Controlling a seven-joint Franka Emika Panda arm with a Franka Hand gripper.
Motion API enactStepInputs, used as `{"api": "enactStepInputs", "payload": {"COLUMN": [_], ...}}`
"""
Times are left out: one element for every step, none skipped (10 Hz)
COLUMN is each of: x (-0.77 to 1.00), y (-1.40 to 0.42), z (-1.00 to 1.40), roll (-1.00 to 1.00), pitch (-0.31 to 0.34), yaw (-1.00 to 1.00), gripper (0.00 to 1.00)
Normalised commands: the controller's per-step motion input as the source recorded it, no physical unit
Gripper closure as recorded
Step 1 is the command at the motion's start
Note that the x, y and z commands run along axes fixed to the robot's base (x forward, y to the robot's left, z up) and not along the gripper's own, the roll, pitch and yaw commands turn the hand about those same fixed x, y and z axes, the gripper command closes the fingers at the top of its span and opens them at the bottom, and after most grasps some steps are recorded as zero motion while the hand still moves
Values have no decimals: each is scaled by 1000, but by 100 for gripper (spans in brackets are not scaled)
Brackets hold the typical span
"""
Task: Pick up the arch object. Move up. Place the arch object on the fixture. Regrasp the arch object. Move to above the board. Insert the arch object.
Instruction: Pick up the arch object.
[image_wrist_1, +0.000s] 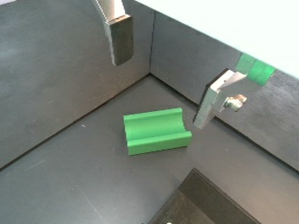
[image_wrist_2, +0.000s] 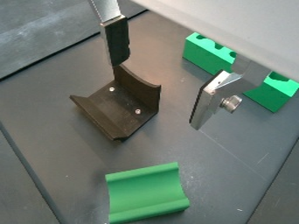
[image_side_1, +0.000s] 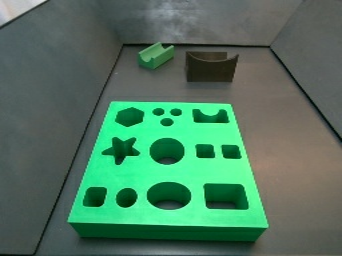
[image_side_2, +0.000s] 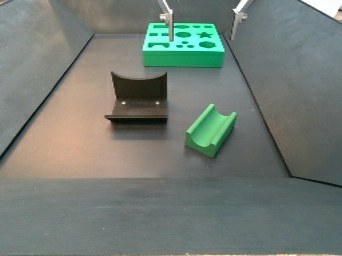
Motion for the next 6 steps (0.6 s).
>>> {"api": "enactStepInputs", "payload": {"x": [-69, 180, 174, 134, 289, 274], "y": [243, 97, 103, 163, 234, 243], "z": [-494, -743, -880, -974, -883, -731], "roll": [-69, 0, 0, 0, -9, -73], "pitch": [-199, 0, 10, 47, 106, 83], "yaw": [-609, -869, -920, -897, -734, -651], "gripper": [0, 0, 0, 0, 0, 0]}}
